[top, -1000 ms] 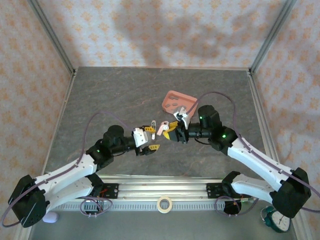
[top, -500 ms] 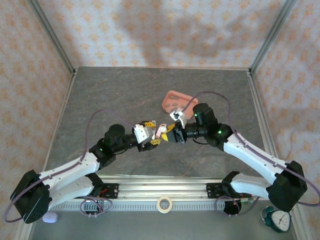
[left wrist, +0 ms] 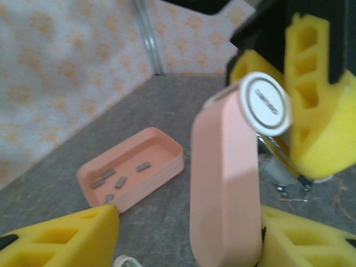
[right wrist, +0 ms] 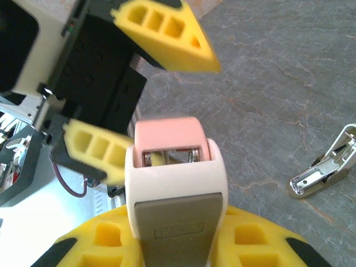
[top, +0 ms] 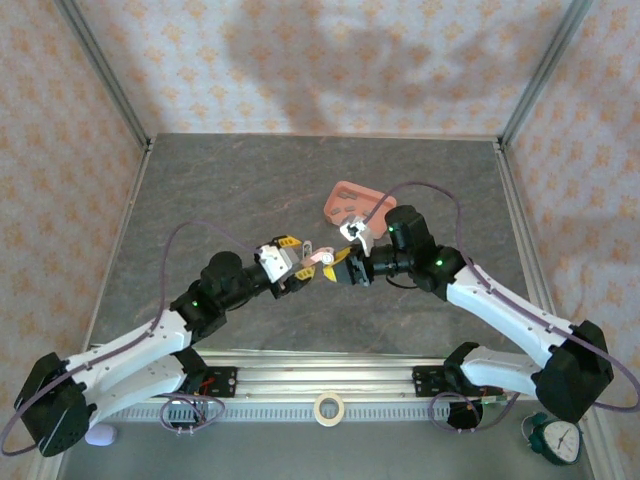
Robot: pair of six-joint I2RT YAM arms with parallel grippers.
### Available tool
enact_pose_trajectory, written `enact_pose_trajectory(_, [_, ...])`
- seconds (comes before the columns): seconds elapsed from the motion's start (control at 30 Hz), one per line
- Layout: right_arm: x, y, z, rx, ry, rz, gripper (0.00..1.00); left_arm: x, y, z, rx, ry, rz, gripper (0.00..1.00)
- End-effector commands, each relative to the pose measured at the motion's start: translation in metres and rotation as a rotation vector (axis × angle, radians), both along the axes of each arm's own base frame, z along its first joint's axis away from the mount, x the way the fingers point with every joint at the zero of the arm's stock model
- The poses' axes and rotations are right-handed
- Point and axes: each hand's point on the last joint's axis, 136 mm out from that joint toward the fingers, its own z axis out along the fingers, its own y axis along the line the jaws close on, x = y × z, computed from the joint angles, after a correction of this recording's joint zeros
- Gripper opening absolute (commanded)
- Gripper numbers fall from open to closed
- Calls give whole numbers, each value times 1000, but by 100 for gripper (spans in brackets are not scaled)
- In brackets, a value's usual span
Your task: Load the staples into the stapler
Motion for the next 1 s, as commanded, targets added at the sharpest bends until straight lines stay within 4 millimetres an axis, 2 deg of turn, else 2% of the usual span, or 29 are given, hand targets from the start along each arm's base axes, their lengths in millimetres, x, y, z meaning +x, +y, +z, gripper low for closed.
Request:
enact_pose_trajectory(0.0, [-9, -8, -14, -35, 38, -3, 10, 12, 19, 35, -14, -90, 122, 63])
enact_pose_trajectory(0.1, [-11, -9, -18, -41, 51, -7, 10, 12, 23, 40, -2, -109, 144, 64])
enact_pose_trajectory(0.27, [-14, -8, -21, -33, 74, 3, 10, 17, 20, 44, 1, -122, 146, 66])
enact_pose_trajectory(0.47, [-17, -4, -21, -10, 100, 26, 10, 26, -4, 53, -22, -112, 74, 68])
enact_pose_trajectory(0.57, [-6, -6, -21, -15, 81, -40, 9, 33, -10, 60, -68, -110, 74, 68])
enact_pose_trajectory(0.73, [6, -5, -13, 69, 75, -125, 7, 41, 0, 70, -115, -99, 153, 72])
enact_pose_trajectory(0.8, [18, -4, -13, 109, 101, -197, 5, 41, 5, 70, -123, -69, 182, 73])
enact_pose_trajectory(0.97, [40, -4, -13, 196, 168, -329, 5, 44, 29, 70, -209, 42, 310, 81])
